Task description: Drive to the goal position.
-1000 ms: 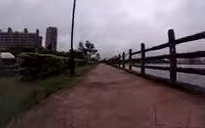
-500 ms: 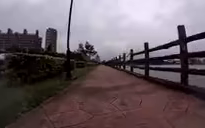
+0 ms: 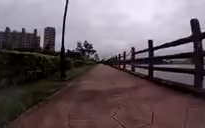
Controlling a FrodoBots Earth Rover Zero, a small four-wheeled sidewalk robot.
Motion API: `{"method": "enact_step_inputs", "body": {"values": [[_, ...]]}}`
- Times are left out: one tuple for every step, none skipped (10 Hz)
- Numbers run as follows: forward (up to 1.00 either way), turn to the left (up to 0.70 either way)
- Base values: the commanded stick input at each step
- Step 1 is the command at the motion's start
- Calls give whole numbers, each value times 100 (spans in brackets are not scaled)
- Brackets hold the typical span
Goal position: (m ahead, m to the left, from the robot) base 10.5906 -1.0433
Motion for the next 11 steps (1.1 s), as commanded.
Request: {"method": "enact_step_inputs", "body": {"values": [[100,0],[100,0],[100,0],[100,0],[100,0],[100,0],[100,0],[100,0],[100,0],[100,0],[100,0]]}}
